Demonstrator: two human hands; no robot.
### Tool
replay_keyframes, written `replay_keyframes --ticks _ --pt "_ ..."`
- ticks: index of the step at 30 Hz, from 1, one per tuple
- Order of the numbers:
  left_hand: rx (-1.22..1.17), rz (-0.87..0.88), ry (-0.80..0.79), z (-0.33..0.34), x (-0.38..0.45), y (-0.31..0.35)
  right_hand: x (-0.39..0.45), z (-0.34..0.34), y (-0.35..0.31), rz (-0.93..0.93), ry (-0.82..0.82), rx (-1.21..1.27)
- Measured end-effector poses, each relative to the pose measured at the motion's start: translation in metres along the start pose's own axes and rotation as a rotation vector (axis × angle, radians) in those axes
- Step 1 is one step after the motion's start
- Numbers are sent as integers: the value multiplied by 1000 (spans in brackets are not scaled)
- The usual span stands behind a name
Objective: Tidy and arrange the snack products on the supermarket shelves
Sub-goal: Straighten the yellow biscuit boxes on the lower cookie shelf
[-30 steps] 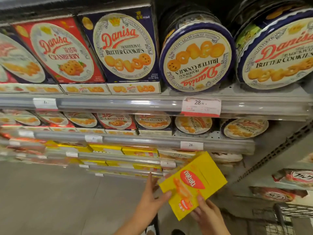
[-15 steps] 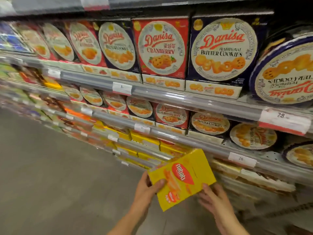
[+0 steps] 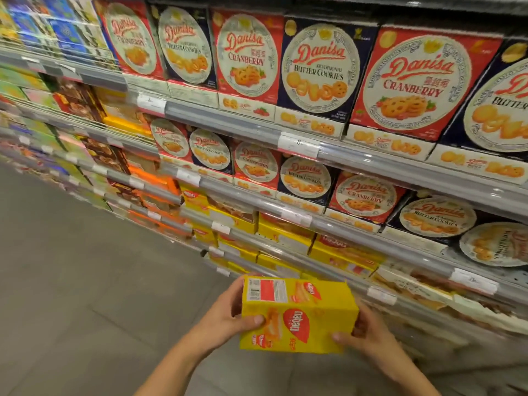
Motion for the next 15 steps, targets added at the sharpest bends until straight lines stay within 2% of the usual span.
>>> replay_keyframes --ticks 8,11,15 --pt "27 -59 -19 -52 23 -28 15 45 -15 4 160 -138" --pt "84 -107 -22 -57 39 -42 37 49 -27 4 156 -247" --pt "136 -192 76 -68 57 -68 84 53 -36 -3 119 -409"
Point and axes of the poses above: each hand's wrist, its own x-axis towards the middle knuckle, its own z-axis out of the palm, y = z × x, the point moved 4 cm from there along x, towards the middle knuckle, and after that the axes turned 15 degrees about x, right-handed, at the moved point
